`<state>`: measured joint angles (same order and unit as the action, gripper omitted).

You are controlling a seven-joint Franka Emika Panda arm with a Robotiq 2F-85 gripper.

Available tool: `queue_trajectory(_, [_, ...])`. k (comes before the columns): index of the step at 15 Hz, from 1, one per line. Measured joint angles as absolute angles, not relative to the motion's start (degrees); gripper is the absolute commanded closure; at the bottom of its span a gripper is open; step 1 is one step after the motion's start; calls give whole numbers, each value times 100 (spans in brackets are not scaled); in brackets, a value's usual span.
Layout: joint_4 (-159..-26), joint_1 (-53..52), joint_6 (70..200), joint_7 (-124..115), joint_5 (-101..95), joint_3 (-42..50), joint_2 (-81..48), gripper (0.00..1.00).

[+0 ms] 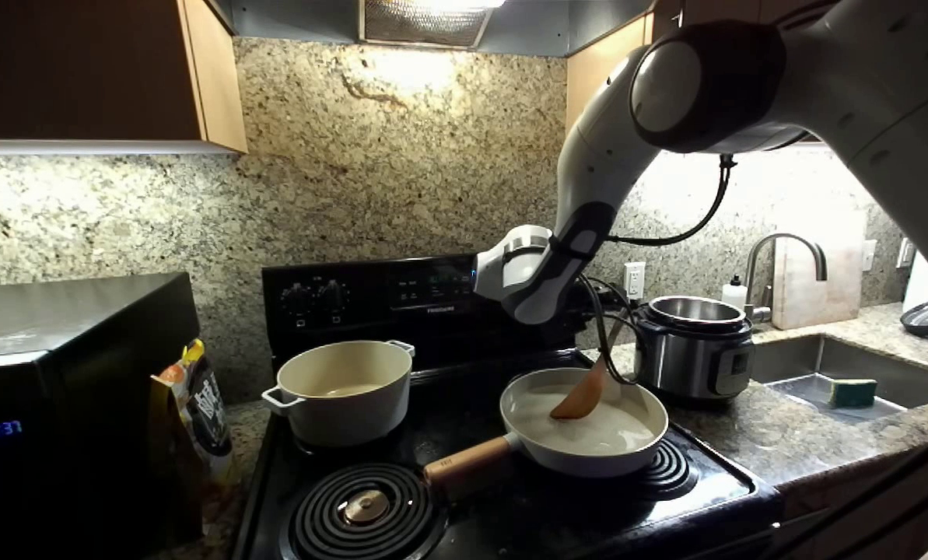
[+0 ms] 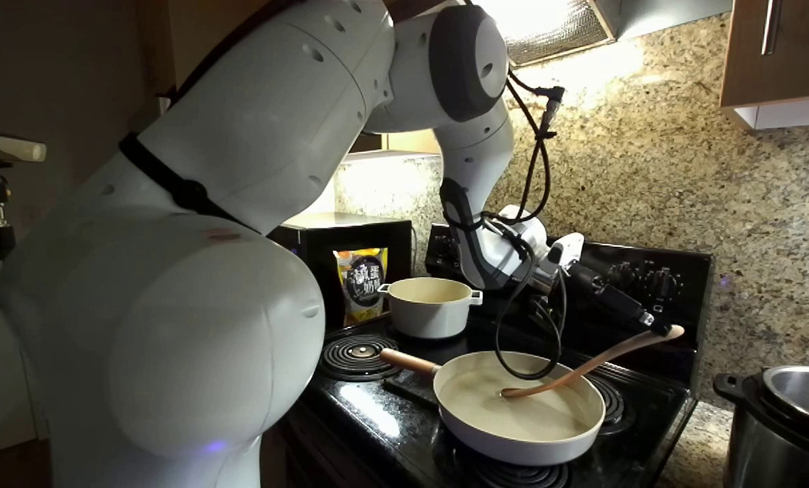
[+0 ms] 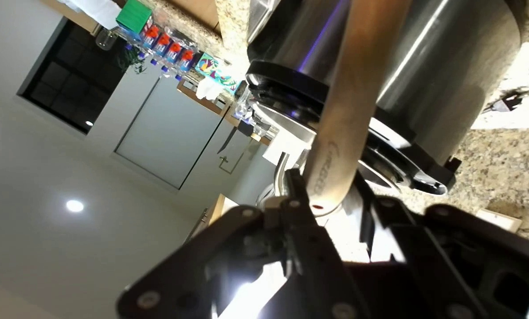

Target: Use the spatula to stir the water

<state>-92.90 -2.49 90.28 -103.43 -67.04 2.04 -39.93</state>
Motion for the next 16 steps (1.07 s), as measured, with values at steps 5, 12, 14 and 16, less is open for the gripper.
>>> queue_trajectory(5, [-8900,-355,9059,-10034,-6708,107,-4247,89])
queue_trajectory(12, [-9053,-487,9481,-9796,-6792,66,-4200,89])
queue_trajectory(14, [-9265,-457,9718,-9796,-6810,84,-4084,89])
queue_trajectory(16, [-9533,-415,9961,-9797,-6830,117,-3926,89])
